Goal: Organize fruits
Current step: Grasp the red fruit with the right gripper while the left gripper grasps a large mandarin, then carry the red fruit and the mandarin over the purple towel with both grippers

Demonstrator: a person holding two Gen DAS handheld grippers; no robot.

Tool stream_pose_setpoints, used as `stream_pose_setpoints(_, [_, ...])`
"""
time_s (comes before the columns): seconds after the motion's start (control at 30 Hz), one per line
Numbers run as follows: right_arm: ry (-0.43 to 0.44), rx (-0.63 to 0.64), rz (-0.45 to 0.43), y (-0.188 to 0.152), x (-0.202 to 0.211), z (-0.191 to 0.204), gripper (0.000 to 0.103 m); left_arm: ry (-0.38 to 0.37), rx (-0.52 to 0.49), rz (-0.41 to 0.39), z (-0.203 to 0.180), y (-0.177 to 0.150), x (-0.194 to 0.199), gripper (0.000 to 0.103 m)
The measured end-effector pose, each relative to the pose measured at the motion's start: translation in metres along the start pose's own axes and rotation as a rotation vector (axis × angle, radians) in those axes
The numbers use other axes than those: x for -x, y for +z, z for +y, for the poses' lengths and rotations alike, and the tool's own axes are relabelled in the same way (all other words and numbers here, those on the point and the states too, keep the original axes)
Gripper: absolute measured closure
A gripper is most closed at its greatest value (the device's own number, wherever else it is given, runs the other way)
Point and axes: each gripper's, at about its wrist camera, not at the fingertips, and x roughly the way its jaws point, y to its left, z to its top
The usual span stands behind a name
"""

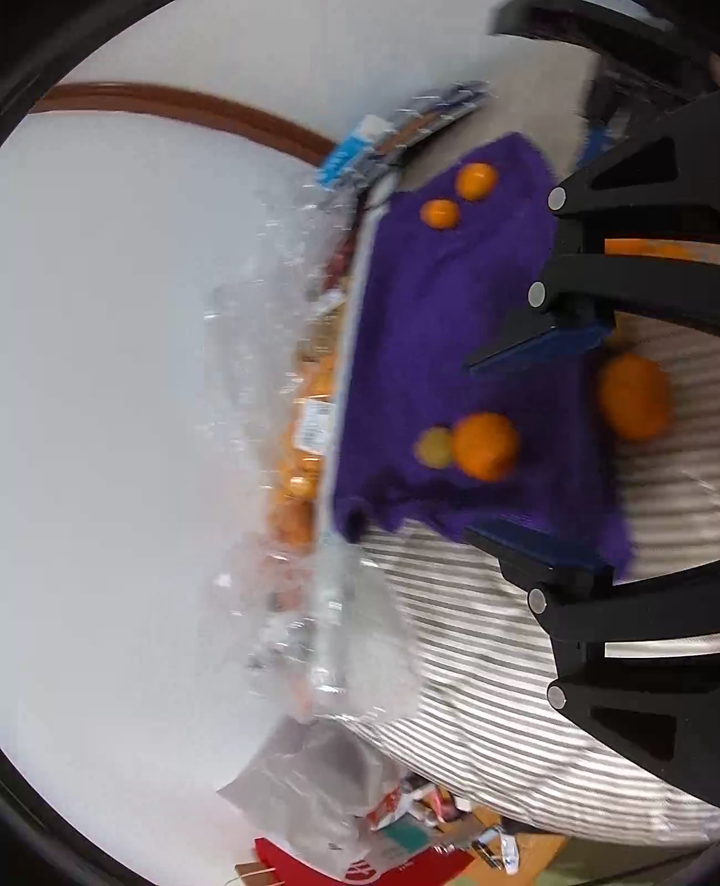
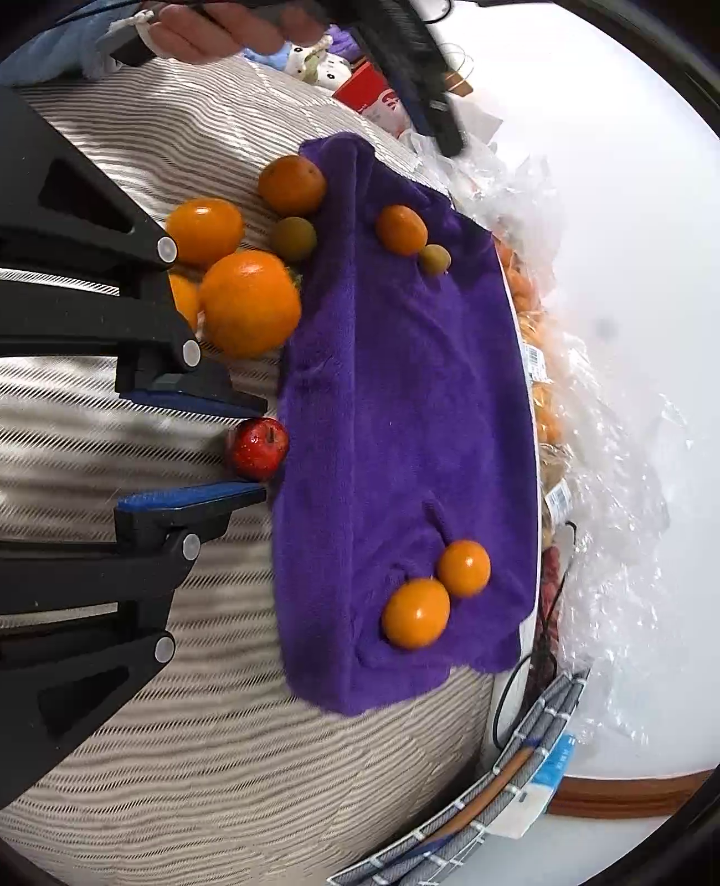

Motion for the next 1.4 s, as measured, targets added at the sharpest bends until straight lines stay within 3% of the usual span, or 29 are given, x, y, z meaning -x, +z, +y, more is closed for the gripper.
stream_pose_setpoints(0.2, [-0.021,0.012,-0.028,-0.014,0.022,-0.018,0.079,-0.092,-0.022,0.155,-0.001,-0.039,-0.003,0.052])
stream_pose_setpoints(0.33, [-0.018,0.005,-0.057,-0.022,0.039,-0.029,0.079,-0.048,-0.067,0.159,-0.013,-0.049,-0.012,0.052])
stream_pose_setpoints(0.53, [-0.047,0.010,-0.079,-0.037,0.052,-0.034,0.079,-0.056,-0.024,0.186,-0.012,-0.055,-0.026,0.055])
stream_pose_setpoints(0.6, [-0.048,0.009,-0.087,-0.041,0.055,-0.034,0.079,-0.090,-0.013,0.179,-0.011,-0.056,-0.026,0.063])
stream_pose_setpoints(1.0, [-0.035,-0.024,-0.144,-0.049,0.082,-0.030,0.079,-0.128,0.034,-0.040,-0.002,-0.053,0.011,0.064])
stream_pose_setpoints(1.4, [-0.041,-0.034,-0.207,-0.044,0.110,-0.025,0.079,-0.171,0.115,-0.109,0.018,-0.046,0.027,0.064])
